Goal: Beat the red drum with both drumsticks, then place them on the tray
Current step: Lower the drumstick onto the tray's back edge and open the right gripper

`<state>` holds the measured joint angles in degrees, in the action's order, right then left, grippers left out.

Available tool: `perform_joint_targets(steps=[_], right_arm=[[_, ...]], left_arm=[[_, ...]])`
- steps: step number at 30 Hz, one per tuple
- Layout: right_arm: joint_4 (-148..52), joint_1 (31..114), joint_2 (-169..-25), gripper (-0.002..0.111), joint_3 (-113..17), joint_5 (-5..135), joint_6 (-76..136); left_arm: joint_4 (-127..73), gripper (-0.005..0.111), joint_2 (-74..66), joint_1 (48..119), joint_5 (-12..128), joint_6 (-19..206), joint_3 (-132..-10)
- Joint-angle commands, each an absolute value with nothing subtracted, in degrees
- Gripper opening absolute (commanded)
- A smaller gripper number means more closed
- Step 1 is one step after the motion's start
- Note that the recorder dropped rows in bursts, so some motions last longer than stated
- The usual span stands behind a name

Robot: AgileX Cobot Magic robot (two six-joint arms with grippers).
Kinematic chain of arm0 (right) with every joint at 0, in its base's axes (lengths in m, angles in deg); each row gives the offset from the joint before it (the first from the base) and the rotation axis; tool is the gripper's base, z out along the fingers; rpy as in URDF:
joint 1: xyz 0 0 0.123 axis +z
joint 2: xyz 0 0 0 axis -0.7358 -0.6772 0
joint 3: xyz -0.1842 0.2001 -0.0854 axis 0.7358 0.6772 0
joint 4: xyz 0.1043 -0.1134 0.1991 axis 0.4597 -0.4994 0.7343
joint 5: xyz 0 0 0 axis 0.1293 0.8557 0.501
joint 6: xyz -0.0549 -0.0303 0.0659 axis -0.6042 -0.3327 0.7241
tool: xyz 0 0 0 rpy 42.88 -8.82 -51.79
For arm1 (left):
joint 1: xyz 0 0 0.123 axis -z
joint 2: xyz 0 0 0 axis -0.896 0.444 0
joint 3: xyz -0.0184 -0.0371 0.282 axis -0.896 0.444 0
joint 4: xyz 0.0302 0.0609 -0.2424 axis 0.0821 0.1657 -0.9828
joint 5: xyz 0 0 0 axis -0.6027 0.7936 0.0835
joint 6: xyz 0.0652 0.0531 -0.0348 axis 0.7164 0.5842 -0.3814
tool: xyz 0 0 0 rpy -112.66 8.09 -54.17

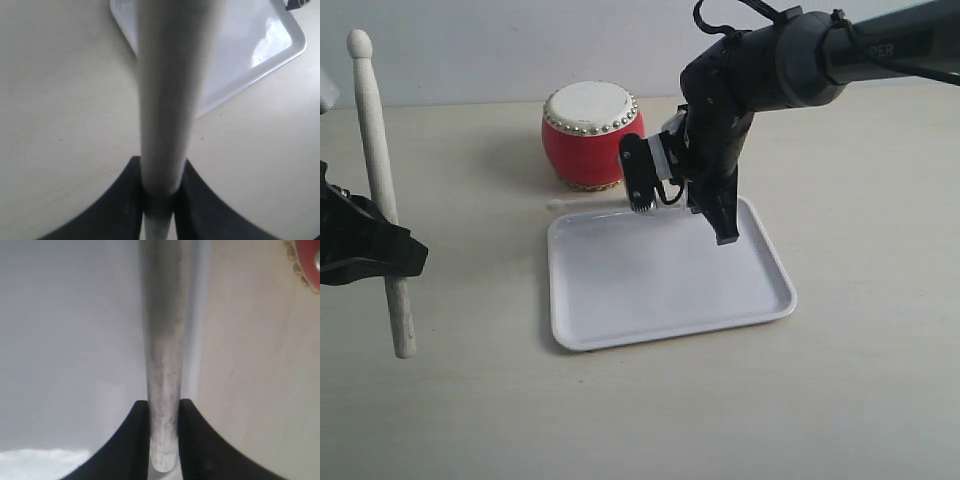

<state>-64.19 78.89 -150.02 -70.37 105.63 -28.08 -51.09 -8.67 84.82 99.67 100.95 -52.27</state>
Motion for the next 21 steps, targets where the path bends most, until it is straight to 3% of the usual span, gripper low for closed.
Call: perform_joint_targets(steps=[1,21], right_arm=[[-64.58,78.61,-149.94,0.0,-70.15,107.64,-26.76],[-62.27,78.61,-149.94,0.0,-70.15,113.46,-25.61]], left_arm=[[-51.53,0.0,-9.23,84.71,99.55,101.13,-52.04],[-51.53,0.0,-9.23,84.71,99.27,101.23,-52.04]])
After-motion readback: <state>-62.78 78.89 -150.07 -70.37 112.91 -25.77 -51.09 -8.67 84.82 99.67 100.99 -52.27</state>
